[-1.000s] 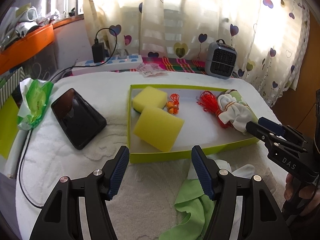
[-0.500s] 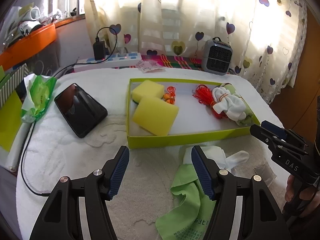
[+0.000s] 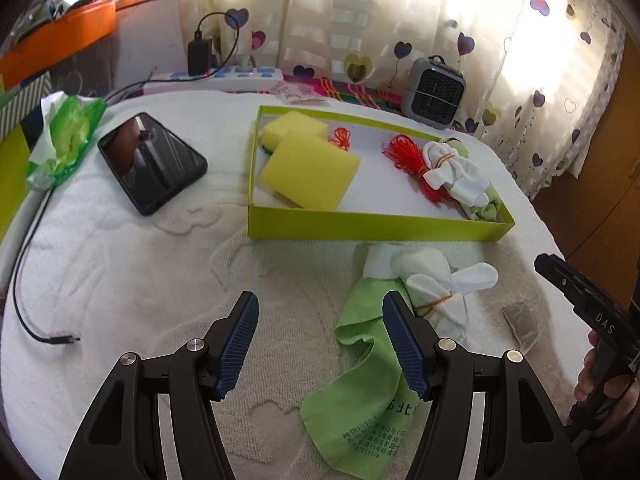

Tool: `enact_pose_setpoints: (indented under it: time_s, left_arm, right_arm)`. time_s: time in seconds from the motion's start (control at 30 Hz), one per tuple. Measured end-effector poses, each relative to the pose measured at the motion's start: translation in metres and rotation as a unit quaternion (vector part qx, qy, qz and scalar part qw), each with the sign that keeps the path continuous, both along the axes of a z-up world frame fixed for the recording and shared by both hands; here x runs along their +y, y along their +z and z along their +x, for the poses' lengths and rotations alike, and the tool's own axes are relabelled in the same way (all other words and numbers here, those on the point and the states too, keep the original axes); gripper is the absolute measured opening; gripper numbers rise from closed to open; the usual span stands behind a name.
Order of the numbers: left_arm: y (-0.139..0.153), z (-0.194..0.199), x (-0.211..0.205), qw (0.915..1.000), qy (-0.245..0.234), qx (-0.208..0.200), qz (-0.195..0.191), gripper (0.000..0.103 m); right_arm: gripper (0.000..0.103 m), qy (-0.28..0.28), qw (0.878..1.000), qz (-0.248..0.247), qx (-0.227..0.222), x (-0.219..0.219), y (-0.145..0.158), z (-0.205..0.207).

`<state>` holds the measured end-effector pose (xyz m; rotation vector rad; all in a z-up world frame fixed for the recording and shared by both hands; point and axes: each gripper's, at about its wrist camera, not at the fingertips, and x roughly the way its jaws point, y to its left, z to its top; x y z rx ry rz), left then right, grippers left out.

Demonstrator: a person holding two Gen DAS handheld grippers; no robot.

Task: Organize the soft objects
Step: 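Withdraw both open grippers from the box toward the remaining items, then move left gripper to the green cloth while right gripper moves to the white tissue packet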

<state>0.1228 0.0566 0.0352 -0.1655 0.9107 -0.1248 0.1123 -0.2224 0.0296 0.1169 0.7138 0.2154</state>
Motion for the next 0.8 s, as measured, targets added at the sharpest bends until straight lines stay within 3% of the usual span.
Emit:
enact_pose_setpoints:
  time_s: [0.33,0.57,0.8]
  left_arm:
    - [-0.009,-0.009,0.003,0.9992,-0.006,0.018,-0.035,0.064]
    - [-0.007,-0.019,-0.001,0.9977,-0.043,0.007,-0.053,0.064]
    - [-0.008,-0.025,-0.010,0.9961,-0.077,0.004,-0.042,0.064]
  right_arm:
    - [0.049,0.016,0.999,0.007,0.032,-0.006,-0.018,-0.015]
    - [0.052,0.031,0.998,-0.010,0.053,0.005,-0.029,-0.017]
    - [0.053,0.029,0.997,-0.027,0.066,0.011,-0.034,-0.017]
